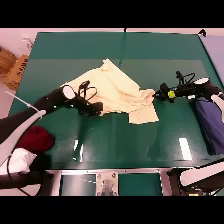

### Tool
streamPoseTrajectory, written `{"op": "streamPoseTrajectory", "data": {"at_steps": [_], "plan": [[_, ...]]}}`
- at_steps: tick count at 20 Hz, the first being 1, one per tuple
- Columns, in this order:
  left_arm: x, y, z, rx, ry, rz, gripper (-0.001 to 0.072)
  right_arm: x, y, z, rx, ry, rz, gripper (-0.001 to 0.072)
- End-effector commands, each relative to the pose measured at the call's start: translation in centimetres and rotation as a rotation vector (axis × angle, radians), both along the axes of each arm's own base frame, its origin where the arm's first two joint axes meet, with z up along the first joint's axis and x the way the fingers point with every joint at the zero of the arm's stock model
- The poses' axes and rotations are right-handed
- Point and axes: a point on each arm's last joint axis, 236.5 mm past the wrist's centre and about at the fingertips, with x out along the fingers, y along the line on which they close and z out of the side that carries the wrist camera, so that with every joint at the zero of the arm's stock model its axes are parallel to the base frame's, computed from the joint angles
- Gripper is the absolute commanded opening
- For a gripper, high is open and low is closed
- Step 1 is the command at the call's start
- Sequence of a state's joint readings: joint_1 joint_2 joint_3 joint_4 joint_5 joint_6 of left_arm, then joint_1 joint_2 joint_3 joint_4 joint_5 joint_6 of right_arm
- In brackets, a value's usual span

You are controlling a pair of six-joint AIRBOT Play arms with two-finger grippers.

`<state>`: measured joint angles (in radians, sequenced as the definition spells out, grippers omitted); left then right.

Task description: Fold the shirts.

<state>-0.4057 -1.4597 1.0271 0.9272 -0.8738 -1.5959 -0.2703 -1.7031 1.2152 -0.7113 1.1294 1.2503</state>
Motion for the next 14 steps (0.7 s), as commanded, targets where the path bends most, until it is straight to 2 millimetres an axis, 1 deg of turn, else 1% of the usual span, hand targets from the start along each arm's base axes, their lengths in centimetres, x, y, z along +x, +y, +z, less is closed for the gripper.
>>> {"op": "streamPoseTrajectory", "data": {"at_steps": [1, 2, 3, 4, 5, 6, 7, 8, 9, 10, 11, 13, 14], "plan": [[2.0, 2.7, 5.8, 0.048, -0.153, -0.029, 0.0017, 0.7, 0.5, 5.4, 0.073, -0.078, 0.030, 0.0022], [2.7, 3.8, 9.1, 0.051, -0.221, -0.027, 0.0017, 1.1, 0.7, 8.7, 0.106, -0.140, 0.033, 0.0022], [3.4, 5.0, 12.9, 0.052, -0.301, -0.017, 0.0018, 1.6, 0.7, 13.0, 0.142, -0.226, 0.031, 0.0022], [3.9, 6.4, 17.6, 0.054, -0.402, -0.004, 0.0018, 1.8, 0.7, 17.6, 0.169, -0.324, 0.023, 0.0022], [4.0, 7.8, 22.7, 0.057, -0.513, 0.013, 0.0018, 1.7, 0.4, 23.1, 0.186, -0.447, 0.005, 0.0022], [3.7, 9.2, 27.7, 0.068, -0.631, 0.024, 0.0018, 1.1, 0.1, 28.3, 0.195, -0.565, -0.011, 0.0022], [2.7, 10.6, 33.3, 0.083, -0.764, 0.038, 0.0018, -0.3, -0.2, 33.9, 0.198, -0.696, -0.027, 0.0022], [1.4, 11.8, 38.4, 0.094, -0.887, 0.053, 0.0017, -2.1, -0.4, 39.2, 0.192, -0.826, -0.045, 0.0022], [-0.6, 12.8, 43.6, 0.111, -1.023, 0.062, 0.0018, -4.1, -0.6, 43.7, 0.173, -0.941, -0.066, 0.0022], [-2.9, 13.5, 48.3, 0.104, -1.144, 0.072, 0.0018, -6.3, -0.8, 47.9, 0.131, -1.057, -0.094, 0.0022], [-5.5, 14.0, 52.8, 0.092, -1.267, 0.078, 0.0017, -8.4, -0.9, 51.2, 0.083, -1.153, -0.124, 0.0022], [-10.7, 15.1, 59.7, 0.071, -1.464, 0.096, 0.0018, -12.9, -0.8, 57.0, -0.030, -1.337, -0.196, 0.0022], [-12.4, 15.7, 61.8, 0.066, -1.530, 0.115, 0.0018, -15.1, -0.6, 59.6, -0.084, -1.425, -0.242, 0.0022]]}}
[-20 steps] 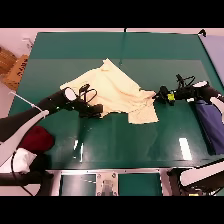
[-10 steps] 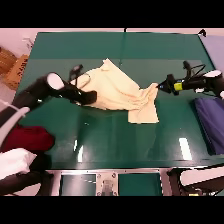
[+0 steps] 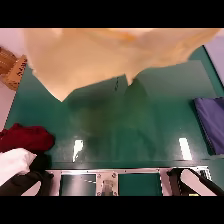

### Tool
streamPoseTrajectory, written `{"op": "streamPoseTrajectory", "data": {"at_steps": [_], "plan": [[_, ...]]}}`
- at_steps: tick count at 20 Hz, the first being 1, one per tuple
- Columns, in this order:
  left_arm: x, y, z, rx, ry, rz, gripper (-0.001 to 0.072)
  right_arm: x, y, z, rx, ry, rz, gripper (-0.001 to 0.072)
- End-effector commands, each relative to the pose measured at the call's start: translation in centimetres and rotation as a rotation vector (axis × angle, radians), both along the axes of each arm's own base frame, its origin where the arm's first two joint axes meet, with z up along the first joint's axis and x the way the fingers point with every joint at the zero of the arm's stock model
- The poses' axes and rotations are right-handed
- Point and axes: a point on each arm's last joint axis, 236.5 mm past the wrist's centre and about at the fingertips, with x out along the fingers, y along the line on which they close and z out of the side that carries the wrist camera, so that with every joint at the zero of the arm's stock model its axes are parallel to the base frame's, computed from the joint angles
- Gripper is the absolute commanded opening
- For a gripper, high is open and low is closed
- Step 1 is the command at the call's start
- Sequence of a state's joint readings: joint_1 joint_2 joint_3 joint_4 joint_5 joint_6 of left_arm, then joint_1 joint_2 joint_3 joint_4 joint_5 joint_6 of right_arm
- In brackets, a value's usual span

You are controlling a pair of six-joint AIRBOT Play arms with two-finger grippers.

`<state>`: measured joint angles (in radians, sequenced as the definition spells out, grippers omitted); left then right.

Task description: Fold the shirts.

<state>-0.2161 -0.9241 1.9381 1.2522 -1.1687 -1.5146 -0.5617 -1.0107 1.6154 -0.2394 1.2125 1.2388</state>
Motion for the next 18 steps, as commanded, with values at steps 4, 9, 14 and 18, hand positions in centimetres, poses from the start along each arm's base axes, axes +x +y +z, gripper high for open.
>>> {"op": "streamPoseTrajectory", "data": {"at_steps": [4, 9, 14, 18], "plan": [[-8.5, 3.4, 8.6, 0.048, -0.275, 0.064, 0.0018, -12.1, 1.5, 13.9, -0.095, -0.459, -0.303, 0.0023], [-1.7, 2.1, -0.8, 0.135, 0.000, 0.049, 0.0019, -10.1, 0.8, 10.9, -0.114, -0.363, -0.275, 0.0023], [6.7, -2.3, -15.8, 0.201, 0.358, -0.089, 0.0018, -2.6, -1.6, -1.3, -0.039, -0.097, -0.190, 0.0023], [14.9, -5.6, -27.4, 0.175, 0.530, -0.152, 0.0019, 6.4, -4.0, -17.2, 0.004, 0.229, -0.206, 0.0023]]}}
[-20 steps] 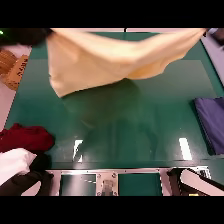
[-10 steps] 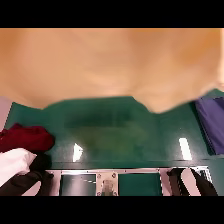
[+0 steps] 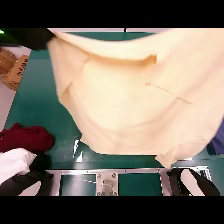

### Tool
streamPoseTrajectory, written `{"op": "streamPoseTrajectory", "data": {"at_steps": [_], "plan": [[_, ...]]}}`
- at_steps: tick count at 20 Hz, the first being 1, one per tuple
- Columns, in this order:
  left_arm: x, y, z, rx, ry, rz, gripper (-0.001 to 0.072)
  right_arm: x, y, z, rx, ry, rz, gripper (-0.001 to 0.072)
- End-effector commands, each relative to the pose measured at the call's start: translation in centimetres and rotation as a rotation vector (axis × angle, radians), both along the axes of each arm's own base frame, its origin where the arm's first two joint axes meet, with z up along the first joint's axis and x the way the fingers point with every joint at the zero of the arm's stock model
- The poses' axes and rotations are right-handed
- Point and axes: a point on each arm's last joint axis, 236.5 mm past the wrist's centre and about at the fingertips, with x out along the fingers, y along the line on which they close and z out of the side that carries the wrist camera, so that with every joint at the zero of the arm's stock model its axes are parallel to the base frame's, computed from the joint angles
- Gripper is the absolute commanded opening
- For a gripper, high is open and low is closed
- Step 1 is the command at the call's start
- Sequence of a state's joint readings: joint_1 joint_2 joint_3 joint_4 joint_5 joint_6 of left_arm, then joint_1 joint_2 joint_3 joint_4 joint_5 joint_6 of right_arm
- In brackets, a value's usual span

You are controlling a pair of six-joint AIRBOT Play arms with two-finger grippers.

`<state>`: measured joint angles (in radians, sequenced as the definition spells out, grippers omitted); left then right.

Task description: Fold the shirts.

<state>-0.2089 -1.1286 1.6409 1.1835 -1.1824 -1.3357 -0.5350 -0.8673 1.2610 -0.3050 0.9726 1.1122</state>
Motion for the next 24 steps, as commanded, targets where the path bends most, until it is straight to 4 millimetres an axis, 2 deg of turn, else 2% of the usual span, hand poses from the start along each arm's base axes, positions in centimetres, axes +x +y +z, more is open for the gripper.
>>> {"op": "streamPoseTrajectory", "data": {"at_steps": [1, 4, 6, 9, 11, 12, 13, 14, 17, 18, 19, 20, 24], "plan": [[7.0, -2.4, -9.8, -0.044, 0.126, 0.001, 0.0018, 6.6, -1.0, -13.7, 0.033, 0.257, 0.009, 0.0023], [13.2, -3.3, -15.5, -0.118, 0.133, 0.084, 0.0018, 12.2, -2.8, -23.9, 0.111, 0.447, 0.001, 0.0023], [15.9, -3.7, -18.4, -0.172, 0.134, 0.132, 0.0018, 14.9, -3.4, -29.7, 0.150, 0.547, 0.015, 0.0023], [18.0, -4.2, -22.2, -0.218, 0.154, 0.160, 0.0019, 17.7, -3.8, -35.8, 0.189, 0.637, 0.031, 0.0023], [18.0, -4.5, -24.6, -0.216, 0.204, 0.161, 0.0036, 18.3, -3.8, -38.3, 0.202, 0.672, 0.041, 0.0045], [17.8, -4.2, -25.1, -0.209, 0.222, 0.157, 0.0353, 18.3, -4.2, -38.7, 0.207, 0.680, 0.039, 0.0181], [17.4, -3.9, -25.2, -0.214, 0.247, 0.157, 0.0620, 18.0, -4.7, -38.7, 0.209, 0.684, 0.042, 0.0304], [16.6, -3.6, -25.3, -0.211, 0.291, 0.137, 0.0599, 17.5, -5.3, -38.1, 0.221, 0.683, 0.061, 0.0309], [13.2, -1.0, -24.7, -0.177, 0.473, 0.037, 0.0597, 14.1, -8.0, -36.1, 0.307, 0.707, 0.152, 0.0230], [12.1, 0.3, -24.2, -0.181, 0.536, 0.028, 0.0387, 12.7, -8.8, -35.8, 0.330, 0.724, 0.173, 0.0215], [11.2, 1.5, -23.7, -0.179, 0.579, 0.011, 0.0062, 11.2, -9.5, -35.6, 0.341, 0.750, 0.190, 0.0215], [10.3, 2.6, -23.2, -0.182, 0.623, 0.006, 0.0017, 9.5, -10.0, -35.8, 0.337, 0.786, 0.201, 0.0215], [5.2, 5.0, -23.1, -0.152, 0.816, 0.007, 0.0017, 2.7, -11.7, -37.7, 0.272, 0.956, 0.147, 0.0216]]}}
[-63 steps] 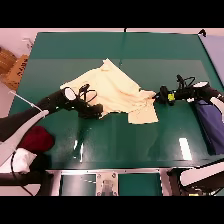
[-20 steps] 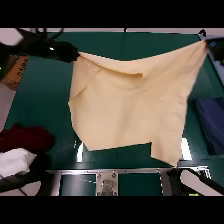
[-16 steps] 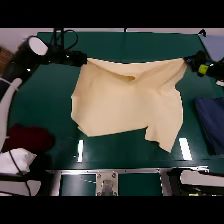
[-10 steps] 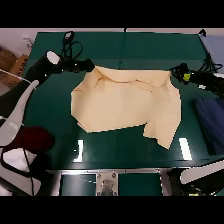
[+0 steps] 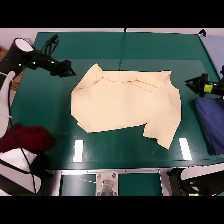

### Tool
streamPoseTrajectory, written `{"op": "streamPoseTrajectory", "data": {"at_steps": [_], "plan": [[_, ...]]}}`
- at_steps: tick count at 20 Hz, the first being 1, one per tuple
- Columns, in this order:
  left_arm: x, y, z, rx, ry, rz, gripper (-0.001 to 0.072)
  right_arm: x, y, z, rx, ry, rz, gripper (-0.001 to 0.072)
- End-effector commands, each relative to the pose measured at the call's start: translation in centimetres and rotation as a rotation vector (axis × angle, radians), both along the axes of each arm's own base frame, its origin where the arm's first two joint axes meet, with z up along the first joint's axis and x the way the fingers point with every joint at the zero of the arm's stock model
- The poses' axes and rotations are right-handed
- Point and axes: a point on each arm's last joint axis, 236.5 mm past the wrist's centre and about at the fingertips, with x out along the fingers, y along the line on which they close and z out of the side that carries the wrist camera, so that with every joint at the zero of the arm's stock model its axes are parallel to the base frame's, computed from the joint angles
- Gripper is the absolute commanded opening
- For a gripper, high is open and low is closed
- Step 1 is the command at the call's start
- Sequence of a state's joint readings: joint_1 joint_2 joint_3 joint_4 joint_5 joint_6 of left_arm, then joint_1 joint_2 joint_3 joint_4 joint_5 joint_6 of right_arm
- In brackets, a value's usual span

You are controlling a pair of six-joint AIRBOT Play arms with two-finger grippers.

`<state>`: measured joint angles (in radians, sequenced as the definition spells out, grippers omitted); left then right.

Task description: Fold the shirts.

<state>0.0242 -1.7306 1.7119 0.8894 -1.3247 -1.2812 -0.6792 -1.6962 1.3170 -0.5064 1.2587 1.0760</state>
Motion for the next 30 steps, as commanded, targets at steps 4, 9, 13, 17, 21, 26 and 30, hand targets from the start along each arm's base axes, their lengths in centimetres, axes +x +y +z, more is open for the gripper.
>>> {"op": "streamPoseTrajectory", "data": {"at_steps": [4, 9, 13, 17, 21, 26, 30], "plan": [[-11.6, 3.3, -2.5, 0.118, 0.242, -0.016, 0.0018, -12.2, -2.9, -4.2, -0.165, 0.314, 0.028, 0.0298], [-20.1, 3.9, -8.7, 0.152, 0.342, 0.087, 0.0022, -13.6, -1.9, -7.0, -0.159, 0.369, 0.014, 0.0365], [-22.1, 1.0, -11.8, -0.008, 0.418, 0.200, 0.0476, -13.2, -1.3, -8.0, -0.161, 0.380, 0.024, 0.0362], [-21.9, 0.3, -13.9, -0.074, 0.394, 0.290, 0.0475, -12.8, 0.1, -9.6, -0.151, 0.402, 0.065, 0.0352], [-21.6, 0.6, -15.1, -0.077, 0.384, 0.357, 0.0475, -12.1, 0.7, -10.2, -0.169, 0.400, 0.078, 0.0274], [-20.8, -1.2, -15.7, -0.177, 0.399, 0.343, 0.0247, -11.8, 1.3, -10.3, -0.175, 0.398, 0.095, 0.0274], [-20.8, -1.2, -15.9, -0.174, 0.393, 0.326, 0.0221, -11.6, 1.5, -10.2, -0.164, 0.394, 0.093, 0.0277]]}}
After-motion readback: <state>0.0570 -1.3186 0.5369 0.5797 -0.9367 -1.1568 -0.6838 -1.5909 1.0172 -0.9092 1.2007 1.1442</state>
